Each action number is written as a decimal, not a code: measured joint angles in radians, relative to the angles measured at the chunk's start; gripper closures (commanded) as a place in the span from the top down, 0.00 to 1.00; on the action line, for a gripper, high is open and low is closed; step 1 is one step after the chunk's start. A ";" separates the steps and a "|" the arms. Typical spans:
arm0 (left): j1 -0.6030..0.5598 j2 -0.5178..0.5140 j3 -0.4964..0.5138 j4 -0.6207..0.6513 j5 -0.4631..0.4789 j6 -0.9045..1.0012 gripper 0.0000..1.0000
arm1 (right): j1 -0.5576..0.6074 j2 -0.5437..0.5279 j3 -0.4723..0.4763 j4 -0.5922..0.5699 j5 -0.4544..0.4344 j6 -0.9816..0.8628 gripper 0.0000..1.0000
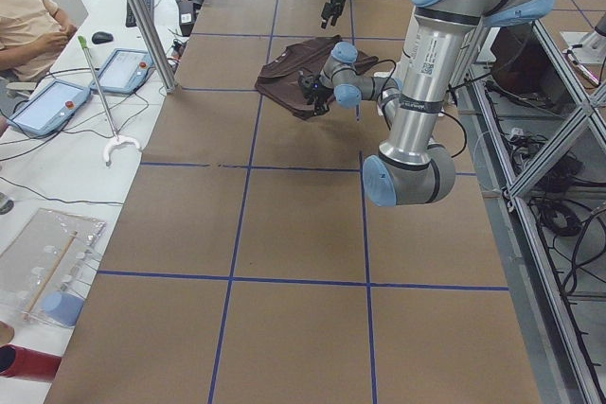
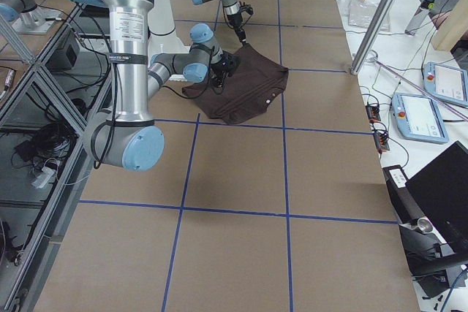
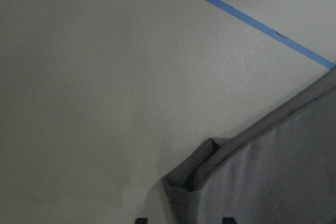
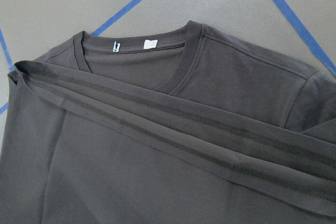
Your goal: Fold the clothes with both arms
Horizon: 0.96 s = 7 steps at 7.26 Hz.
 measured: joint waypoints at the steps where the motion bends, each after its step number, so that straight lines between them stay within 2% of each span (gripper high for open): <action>1: 0.003 -0.017 0.023 -0.002 0.000 0.001 0.43 | 0.000 0.006 -0.008 0.000 0.000 0.000 1.00; 2: 0.003 -0.032 0.047 -0.005 0.001 0.004 0.04 | 0.000 0.009 -0.011 0.000 0.000 0.000 1.00; 3: 0.003 -0.038 0.059 -0.006 0.003 0.007 0.00 | 0.000 0.010 -0.012 0.000 -0.001 0.000 1.00; 5: -0.005 -0.040 0.054 -0.003 0.004 0.037 0.00 | 0.000 0.011 -0.015 0.000 -0.001 0.000 1.00; 7: -0.057 -0.041 0.054 -0.001 0.001 0.149 0.00 | 0.000 0.011 -0.019 0.000 -0.002 0.000 1.00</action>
